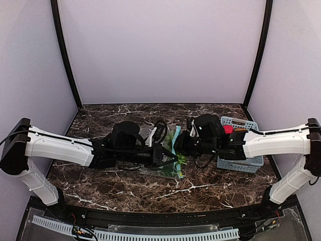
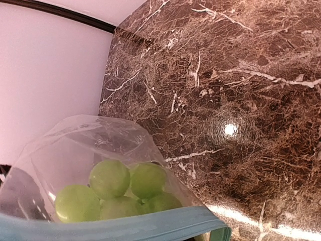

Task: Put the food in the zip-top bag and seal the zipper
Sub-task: Place the fake fruit in the zipper food storage bag.

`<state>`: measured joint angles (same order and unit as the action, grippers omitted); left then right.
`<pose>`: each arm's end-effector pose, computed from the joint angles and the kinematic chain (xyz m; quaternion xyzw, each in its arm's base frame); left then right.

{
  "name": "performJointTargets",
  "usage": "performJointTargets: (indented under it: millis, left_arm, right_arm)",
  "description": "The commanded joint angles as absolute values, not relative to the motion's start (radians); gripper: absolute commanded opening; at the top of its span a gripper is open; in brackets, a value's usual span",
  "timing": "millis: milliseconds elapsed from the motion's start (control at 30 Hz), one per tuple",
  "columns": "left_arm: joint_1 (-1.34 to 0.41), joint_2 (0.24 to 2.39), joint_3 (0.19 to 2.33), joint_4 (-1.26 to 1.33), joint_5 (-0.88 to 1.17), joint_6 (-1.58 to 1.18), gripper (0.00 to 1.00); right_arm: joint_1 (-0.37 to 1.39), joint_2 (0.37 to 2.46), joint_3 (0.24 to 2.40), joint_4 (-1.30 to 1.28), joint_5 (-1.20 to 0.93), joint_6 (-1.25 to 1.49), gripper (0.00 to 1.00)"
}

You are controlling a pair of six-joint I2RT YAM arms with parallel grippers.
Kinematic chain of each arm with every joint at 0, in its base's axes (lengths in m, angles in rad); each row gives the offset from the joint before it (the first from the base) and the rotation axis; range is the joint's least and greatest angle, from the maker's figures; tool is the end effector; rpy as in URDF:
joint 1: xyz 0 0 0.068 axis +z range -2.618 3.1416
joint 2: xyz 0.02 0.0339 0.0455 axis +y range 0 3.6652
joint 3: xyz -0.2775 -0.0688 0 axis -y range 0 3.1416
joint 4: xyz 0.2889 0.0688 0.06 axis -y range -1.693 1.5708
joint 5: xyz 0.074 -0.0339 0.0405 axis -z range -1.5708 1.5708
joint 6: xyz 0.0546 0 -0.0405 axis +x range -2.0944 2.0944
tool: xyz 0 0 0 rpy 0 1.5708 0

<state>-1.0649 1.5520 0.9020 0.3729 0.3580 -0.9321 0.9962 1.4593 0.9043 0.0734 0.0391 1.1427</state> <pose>0.1778 -0.3604 0.2296 0.1592 0.7764 -0.5755 0.2017 0.2084 0.3180 0.2285 0.0727 0.8521 0.4462 0.2636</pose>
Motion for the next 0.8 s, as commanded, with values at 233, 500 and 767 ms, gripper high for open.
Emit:
performJointTargets:
  millis: [233, 500, 767]
  left_arm:
    - [-1.029, 1.580, 0.842, 0.646, 0.306, -1.154, 0.01]
    - [-1.016, 1.558, 0.786, 0.649, 0.265, -1.175, 0.01]
    - [-1.010, 1.562, 0.778, 0.654, 0.266, -1.179, 0.01]
  right_arm:
    - [1.067, 1.456, 1.002, -0.078, 0.145, 1.009, 0.42]
    - [1.070, 1.392, 0.959, -0.110, 0.127, 1.022, 0.70]
    - [1.070, 1.302, 0.935, -0.190, 0.167, 1.018, 0.75]
